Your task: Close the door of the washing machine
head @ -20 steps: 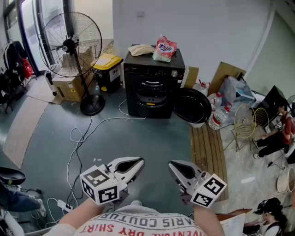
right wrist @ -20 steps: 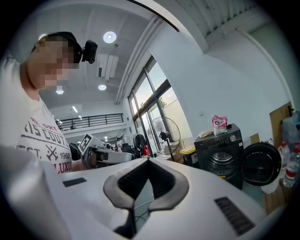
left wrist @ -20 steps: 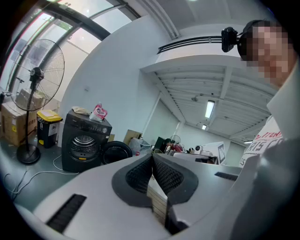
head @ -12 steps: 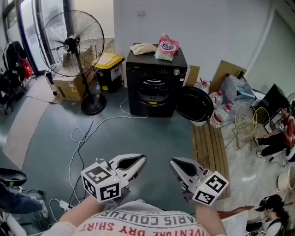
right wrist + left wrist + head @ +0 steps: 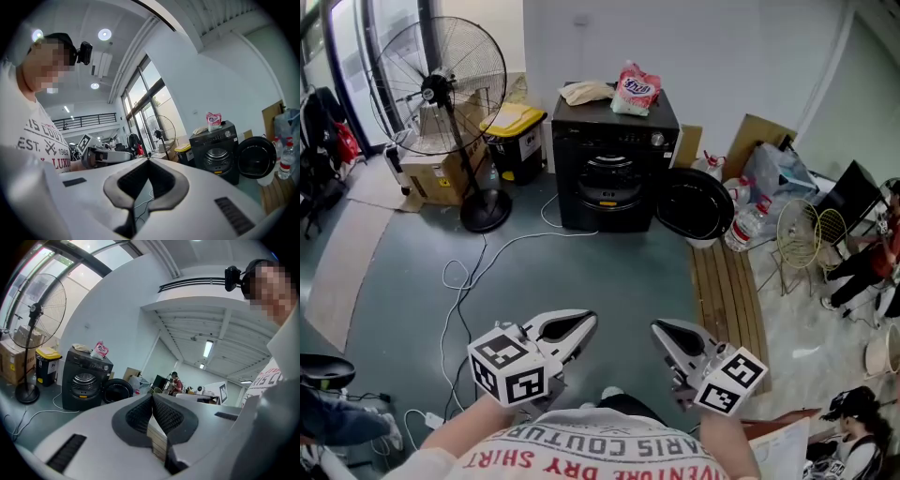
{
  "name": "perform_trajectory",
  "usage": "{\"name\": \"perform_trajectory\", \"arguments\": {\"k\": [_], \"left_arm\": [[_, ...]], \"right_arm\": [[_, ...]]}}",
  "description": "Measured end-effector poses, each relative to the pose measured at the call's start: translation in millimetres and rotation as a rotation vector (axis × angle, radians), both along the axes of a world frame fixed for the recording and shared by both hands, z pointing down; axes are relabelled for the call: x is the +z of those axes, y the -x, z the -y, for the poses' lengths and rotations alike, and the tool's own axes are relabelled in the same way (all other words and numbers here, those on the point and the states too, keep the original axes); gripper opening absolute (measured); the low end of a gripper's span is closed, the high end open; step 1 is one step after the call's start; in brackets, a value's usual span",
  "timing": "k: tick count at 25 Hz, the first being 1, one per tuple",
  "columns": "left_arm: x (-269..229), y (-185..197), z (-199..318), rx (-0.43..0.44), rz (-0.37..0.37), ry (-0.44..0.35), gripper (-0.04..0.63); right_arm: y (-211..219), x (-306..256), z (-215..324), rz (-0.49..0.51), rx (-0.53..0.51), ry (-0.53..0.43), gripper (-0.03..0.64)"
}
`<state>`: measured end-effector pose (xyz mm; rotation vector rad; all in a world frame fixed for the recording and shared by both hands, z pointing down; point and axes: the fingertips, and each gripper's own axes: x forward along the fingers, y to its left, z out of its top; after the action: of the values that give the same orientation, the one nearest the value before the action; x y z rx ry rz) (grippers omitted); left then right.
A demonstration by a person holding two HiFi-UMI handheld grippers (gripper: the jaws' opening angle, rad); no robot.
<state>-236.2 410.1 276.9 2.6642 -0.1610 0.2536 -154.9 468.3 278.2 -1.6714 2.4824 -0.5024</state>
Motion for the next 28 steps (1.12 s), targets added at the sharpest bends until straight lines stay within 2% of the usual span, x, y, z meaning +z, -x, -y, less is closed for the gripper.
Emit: {"name": "perform_trajectory", "arguments": {"k": [5,14,21,28], "left_arm": [[8.7,-18.0,18.7,0.009,0.003,-0.005,0.028],[30.1,-71.1,67.6,0.013,0.013,-0.018,0.028],[44.2,-155.2,138.3,-0.001,0.060,0.010,0.028],[61.5,-273.3,232.5,-0.004,0.107,0.067,0.028]], "right_arm": [[-23.6,9.0,15.8,0.022,0.040,0.002,0.021],[-74.1,33.1,66.1,0.039,0.035,-0.006,0.021],[-164.0,47.4,139.9,0.089,0.020,0.021,0.021],[-277.5,66.1,234.8,0.129,-0.002,0.080,0.023]]}}
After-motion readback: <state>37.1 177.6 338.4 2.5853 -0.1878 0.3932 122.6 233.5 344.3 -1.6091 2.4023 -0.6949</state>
